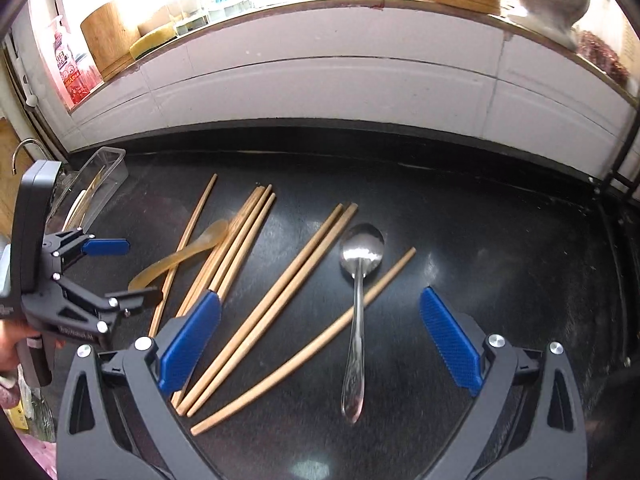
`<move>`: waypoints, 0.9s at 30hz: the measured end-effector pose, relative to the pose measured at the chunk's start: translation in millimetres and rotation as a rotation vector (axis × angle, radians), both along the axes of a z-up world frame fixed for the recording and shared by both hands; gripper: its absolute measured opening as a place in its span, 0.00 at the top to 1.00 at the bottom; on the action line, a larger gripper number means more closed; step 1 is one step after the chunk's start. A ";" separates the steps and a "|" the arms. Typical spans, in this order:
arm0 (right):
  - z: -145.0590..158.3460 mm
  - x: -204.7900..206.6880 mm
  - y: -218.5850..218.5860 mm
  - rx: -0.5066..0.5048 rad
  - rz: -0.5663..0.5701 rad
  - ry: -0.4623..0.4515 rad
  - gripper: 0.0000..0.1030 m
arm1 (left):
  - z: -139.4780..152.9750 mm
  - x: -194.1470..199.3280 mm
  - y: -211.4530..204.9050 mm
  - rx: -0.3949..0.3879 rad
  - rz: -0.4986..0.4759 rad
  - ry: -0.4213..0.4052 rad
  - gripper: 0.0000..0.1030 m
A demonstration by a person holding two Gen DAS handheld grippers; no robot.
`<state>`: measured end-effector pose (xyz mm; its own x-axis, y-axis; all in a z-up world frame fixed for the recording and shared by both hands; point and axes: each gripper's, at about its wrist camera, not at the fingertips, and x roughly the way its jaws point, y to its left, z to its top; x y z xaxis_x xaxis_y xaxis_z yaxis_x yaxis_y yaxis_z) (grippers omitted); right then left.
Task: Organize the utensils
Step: 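Move both open grippers back toward the utensil pile, then close the left gripper on the amber plastic spoon's handle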
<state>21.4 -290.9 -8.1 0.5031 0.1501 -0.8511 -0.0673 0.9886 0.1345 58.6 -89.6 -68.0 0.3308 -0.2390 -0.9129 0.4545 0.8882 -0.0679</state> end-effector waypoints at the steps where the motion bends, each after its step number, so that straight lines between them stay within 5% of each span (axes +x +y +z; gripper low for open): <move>1: -0.7 2.1 0.1 0.003 0.005 0.000 0.06 | -1.1 0.7 -1.6 0.009 -0.003 -0.006 0.06; 8: -8.1 13.5 3.4 0.027 0.045 0.002 0.06 | -13.4 7.5 -12.2 0.051 -0.025 0.001 0.06; 12: -10.7 16.9 -0.7 0.045 0.036 0.007 0.06 | -22.5 14.5 -7.5 0.107 0.089 0.017 0.06; 27: -17.1 15.0 -9.2 0.062 0.039 0.018 0.06 | -23.7 31.5 -17.0 0.087 0.070 0.011 0.07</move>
<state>36.4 -300.2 -25.2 0.4804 0.2219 -0.8485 -0.1029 0.9750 0.1967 90.1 -106.6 -91.7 0.3333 -0.1353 -0.9331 0.3911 0.9203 0.0063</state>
